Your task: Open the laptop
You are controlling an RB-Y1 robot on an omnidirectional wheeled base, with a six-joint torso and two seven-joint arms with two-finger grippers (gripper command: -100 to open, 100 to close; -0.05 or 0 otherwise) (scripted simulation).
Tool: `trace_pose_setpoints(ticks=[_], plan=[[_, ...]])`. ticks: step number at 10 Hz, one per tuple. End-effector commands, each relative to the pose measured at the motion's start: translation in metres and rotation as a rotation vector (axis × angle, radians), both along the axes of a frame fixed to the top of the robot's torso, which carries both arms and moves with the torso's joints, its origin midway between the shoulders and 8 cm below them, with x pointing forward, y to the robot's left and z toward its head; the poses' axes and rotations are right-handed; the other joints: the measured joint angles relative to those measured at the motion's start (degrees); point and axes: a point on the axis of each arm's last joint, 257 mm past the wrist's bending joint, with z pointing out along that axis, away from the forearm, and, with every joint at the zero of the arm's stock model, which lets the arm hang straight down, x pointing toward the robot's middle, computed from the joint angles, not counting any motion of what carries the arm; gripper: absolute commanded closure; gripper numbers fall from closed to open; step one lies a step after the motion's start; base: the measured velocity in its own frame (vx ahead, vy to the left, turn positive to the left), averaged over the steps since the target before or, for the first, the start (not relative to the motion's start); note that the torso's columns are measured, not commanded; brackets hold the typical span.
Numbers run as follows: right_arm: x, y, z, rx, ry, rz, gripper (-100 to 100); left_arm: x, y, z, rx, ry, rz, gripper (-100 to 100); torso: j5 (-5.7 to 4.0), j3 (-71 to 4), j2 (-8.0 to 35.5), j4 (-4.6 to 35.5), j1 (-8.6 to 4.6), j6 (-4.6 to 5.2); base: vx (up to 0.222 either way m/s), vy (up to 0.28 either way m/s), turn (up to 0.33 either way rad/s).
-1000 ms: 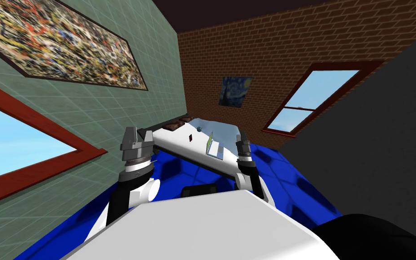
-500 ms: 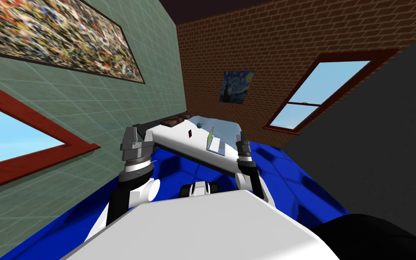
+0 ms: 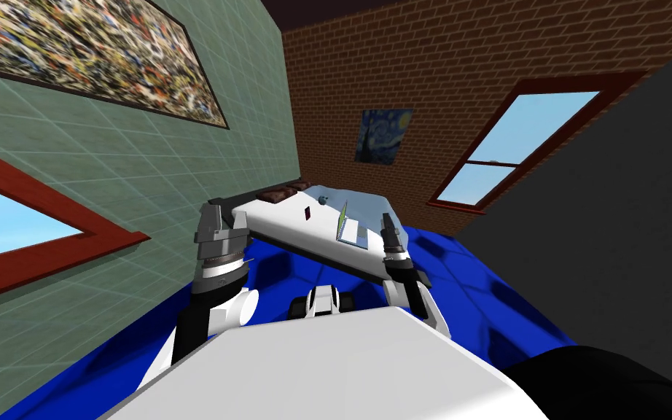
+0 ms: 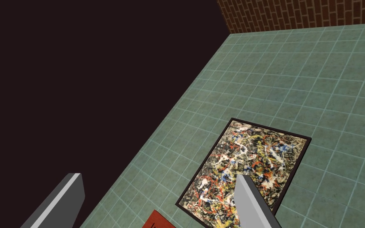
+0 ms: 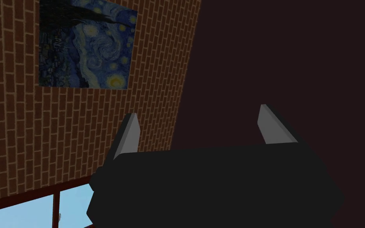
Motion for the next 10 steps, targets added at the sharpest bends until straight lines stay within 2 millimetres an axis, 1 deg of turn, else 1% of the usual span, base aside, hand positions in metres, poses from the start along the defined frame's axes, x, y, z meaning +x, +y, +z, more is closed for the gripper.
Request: trace_pose_setpoints(ticks=[1, 6, 10], plan=[[0.007, -0.001, -0.013, -0.116, 0.040, -0.044, -100, 0.000, 0.000, 0.000, 0.000, 0.000, 0.000, 0, -0.04, 0.02, 0.05, 0.03, -0.10, 0.00, 0.057, 0.103, -0.051], [0.022, -0.010, -0.043, -0.377, 0.124, -0.156, -100, 0.000, 0.000, 0.000, 0.000, 0.000, 0.000, 0, -0.02, 0.03, 0.07, 0.04, -0.03, 0.00, 0.057, 0.127, -0.060], [0.034, -0.026, -0.071, -0.615, 0.198, -0.264, -100, 0.000, 0.000, 0.000, 0.000, 0.000, 0.000, 0, -0.05, -0.03, -0.01, 0.01, -0.16, 0.01, 0.078, 0.137, -0.071]])
